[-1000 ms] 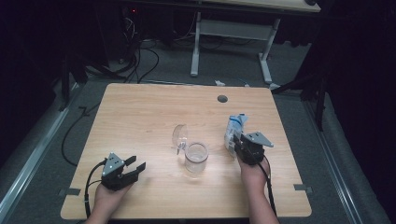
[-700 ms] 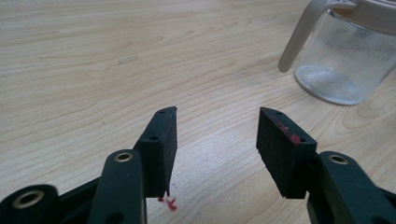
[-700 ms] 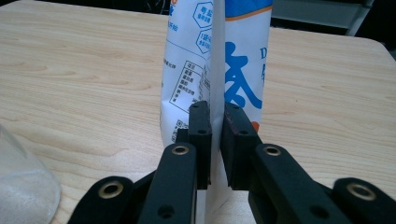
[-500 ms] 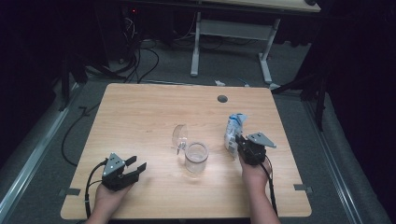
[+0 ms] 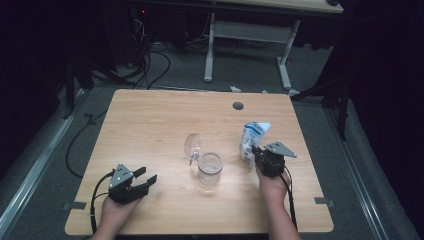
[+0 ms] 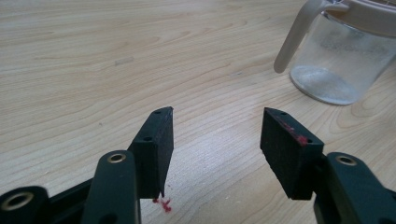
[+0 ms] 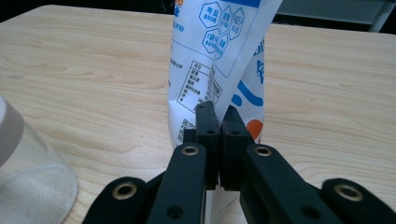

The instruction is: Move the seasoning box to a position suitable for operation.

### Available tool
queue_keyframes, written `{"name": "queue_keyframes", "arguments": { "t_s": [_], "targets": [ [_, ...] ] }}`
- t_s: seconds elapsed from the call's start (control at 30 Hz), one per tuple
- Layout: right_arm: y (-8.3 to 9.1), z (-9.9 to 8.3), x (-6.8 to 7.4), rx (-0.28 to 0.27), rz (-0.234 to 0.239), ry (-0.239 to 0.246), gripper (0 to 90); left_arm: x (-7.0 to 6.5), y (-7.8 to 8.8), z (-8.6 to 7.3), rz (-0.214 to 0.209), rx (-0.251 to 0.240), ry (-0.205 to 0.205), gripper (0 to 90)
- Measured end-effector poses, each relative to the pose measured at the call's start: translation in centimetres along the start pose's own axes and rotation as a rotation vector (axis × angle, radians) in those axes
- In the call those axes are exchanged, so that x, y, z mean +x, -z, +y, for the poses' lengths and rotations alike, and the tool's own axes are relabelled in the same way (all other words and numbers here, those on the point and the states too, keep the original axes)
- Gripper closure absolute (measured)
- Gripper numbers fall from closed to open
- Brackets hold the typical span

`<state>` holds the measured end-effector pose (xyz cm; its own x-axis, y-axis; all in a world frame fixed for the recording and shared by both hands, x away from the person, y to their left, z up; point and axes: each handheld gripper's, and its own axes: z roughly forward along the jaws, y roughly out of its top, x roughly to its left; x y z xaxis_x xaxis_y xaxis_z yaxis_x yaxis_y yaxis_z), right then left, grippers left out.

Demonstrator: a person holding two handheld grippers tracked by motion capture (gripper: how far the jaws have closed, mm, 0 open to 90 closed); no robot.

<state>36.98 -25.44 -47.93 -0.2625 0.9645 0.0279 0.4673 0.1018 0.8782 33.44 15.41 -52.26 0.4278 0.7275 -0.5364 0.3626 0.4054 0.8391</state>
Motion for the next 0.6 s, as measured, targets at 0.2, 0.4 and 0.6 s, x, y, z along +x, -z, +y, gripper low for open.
{"name": "queue_keyframes", "arguments": {
  "t_s": [0.2,0.4,0.6],
  "targets": [
    [0.09,0.18,-0.25,0.011,0.016,-0.002,89.2,-0.07,0.1,0.03,-0.014,0.004,0.0,43.5],
    [0.42,0.25,-0.45,0.019,0.023,0.0,89.4,-0.12,0.17,-0.01,-0.032,0.002,-0.007,42.4],
    [0.87,0.28,-0.5,0.025,0.05,0.033,89.4,-0.18,0.1,-0.12,-0.034,0.002,-0.008,41.8]
  ]
}}
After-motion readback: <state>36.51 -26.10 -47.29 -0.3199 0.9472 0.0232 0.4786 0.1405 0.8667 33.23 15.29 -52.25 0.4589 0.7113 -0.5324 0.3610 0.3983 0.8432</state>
